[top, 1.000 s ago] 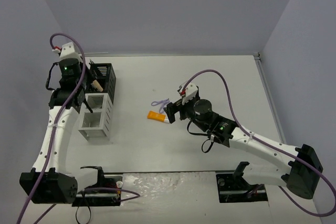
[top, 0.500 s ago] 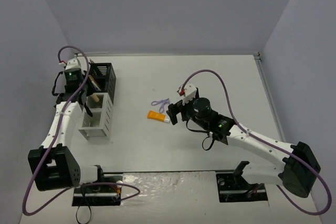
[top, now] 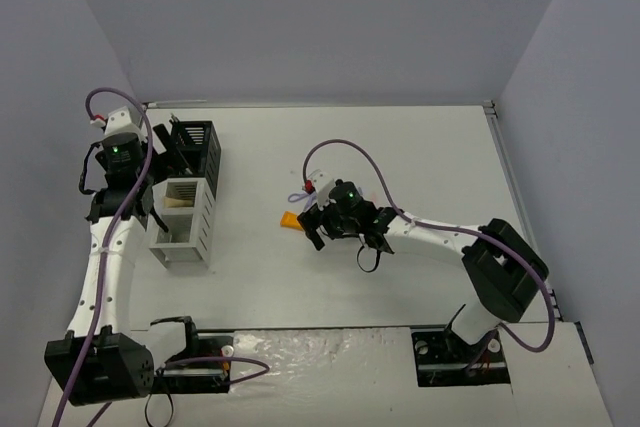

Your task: Organize the makeup

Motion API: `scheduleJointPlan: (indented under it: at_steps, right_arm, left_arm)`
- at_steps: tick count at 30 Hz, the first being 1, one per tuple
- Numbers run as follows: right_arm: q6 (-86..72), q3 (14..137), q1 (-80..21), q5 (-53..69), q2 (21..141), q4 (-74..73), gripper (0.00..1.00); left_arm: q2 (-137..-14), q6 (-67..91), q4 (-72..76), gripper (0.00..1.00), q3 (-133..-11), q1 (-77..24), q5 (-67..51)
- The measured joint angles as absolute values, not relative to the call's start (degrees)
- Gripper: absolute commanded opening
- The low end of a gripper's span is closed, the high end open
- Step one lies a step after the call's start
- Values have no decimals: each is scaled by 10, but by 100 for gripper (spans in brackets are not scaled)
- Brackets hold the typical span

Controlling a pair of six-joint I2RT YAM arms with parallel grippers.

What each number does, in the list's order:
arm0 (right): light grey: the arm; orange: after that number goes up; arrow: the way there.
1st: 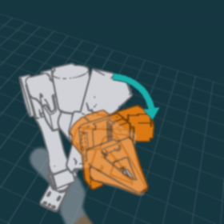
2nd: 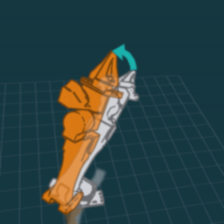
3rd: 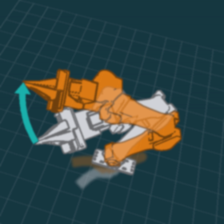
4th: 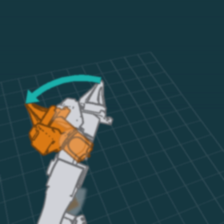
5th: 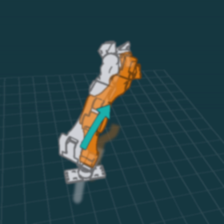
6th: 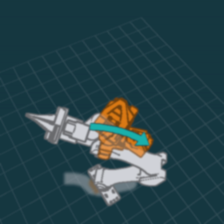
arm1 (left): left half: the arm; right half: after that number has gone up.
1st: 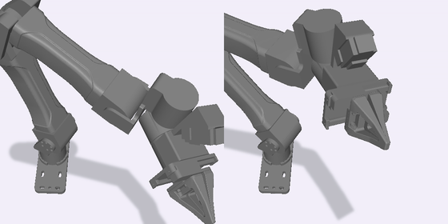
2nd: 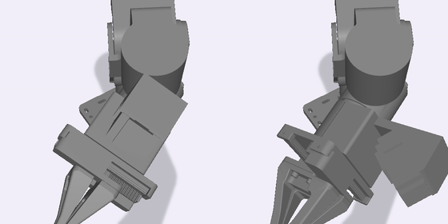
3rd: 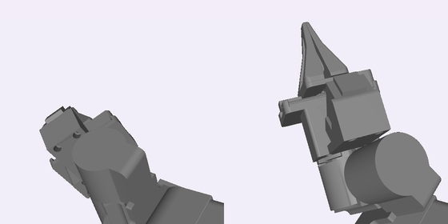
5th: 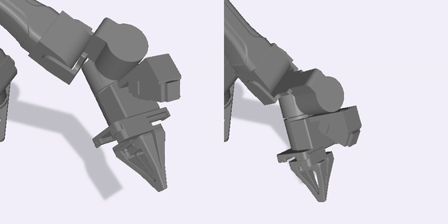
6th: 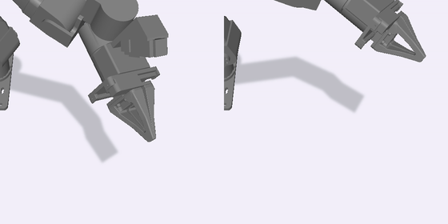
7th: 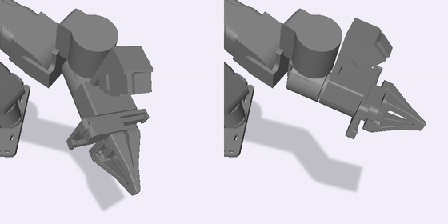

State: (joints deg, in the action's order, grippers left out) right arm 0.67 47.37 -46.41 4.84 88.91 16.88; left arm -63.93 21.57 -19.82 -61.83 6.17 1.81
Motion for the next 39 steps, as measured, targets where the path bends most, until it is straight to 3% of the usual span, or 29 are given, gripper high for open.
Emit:
scheduleJointPlan:
  at_steps: [7,13,20,25,39]
  right_arm:
    - [39,529,-457,71,992,165,99]
    - [56,560,-453,82,1051,161,85]
    - [66,576,-460,94,1067,158,40]
    - [65,564,-483,93,1058,157,21]
    - [15,498,-569,70,867,136,7]
  left_arm:
    - [-616,214,-214,97,-620,62,-18]
    - [-618,215,-226,97,-620,62,-47]
    - [-623,221,-227,97,-620,62,-87]
    - [-625,236,-228,97,-620,62,-125]
    - [-601,316,-252,97,-620,10,-270]
